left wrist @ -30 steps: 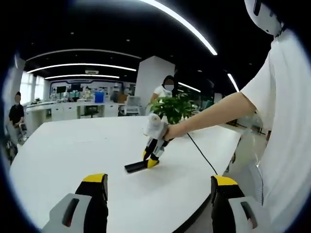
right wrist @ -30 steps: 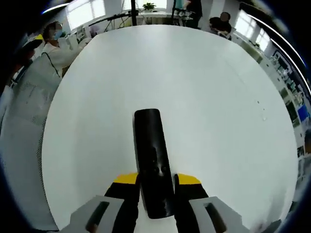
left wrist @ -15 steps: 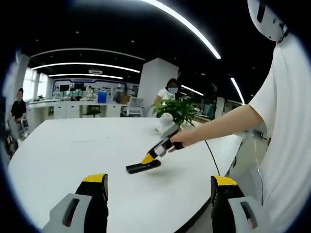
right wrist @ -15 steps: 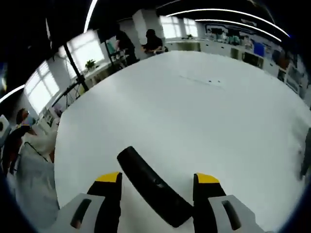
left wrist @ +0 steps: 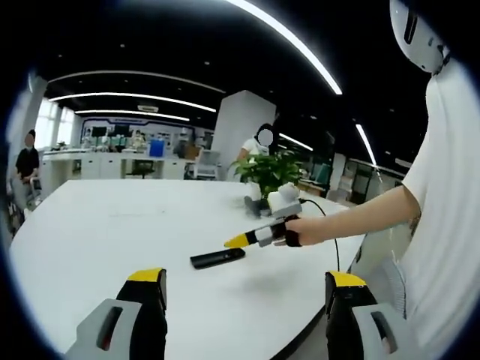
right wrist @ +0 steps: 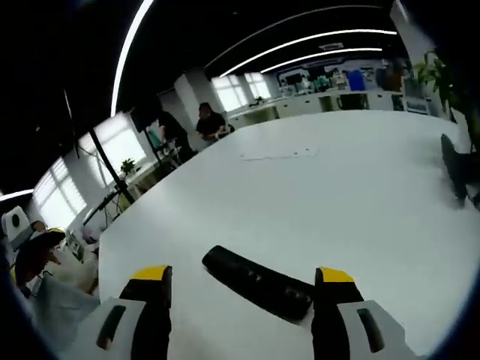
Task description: Press the specified remote control buttons in sequence, fully releasing each button before pressing the next.
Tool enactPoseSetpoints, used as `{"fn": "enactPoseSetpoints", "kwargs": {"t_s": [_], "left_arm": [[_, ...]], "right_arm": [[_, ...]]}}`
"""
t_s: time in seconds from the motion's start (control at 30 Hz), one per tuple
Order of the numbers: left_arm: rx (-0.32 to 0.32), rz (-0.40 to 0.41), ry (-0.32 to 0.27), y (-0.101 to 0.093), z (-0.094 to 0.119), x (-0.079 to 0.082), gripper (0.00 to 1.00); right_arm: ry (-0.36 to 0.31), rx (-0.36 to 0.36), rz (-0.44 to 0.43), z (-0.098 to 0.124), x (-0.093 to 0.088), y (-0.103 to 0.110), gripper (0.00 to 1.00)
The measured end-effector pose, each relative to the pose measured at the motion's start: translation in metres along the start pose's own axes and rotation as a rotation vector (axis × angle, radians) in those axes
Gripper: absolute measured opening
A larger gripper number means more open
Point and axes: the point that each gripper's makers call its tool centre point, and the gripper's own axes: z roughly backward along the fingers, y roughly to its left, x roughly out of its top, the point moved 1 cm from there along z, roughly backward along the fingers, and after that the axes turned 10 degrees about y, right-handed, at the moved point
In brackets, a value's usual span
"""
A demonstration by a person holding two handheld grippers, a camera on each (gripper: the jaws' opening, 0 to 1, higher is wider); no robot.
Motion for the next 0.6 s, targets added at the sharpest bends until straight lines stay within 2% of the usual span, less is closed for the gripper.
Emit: {"fn": "enactPoseSetpoints", "kwargs": {"t_s": [0.3, 0.6], "left_arm": [[0.003, 0.003, 0.011, 0.002, -0.004, -0.004, 0.91], [0.029, -0.001, 0.009, 0.009, -0.001, -0.006, 0.92]], "right_arm": [[-0.067, -0.040, 0.025, 0.035, -0.006, 0.019, 0.84], [-0.074, -0.092, 0.083, 0.069, -0.021, 0.041, 0.88]]}}
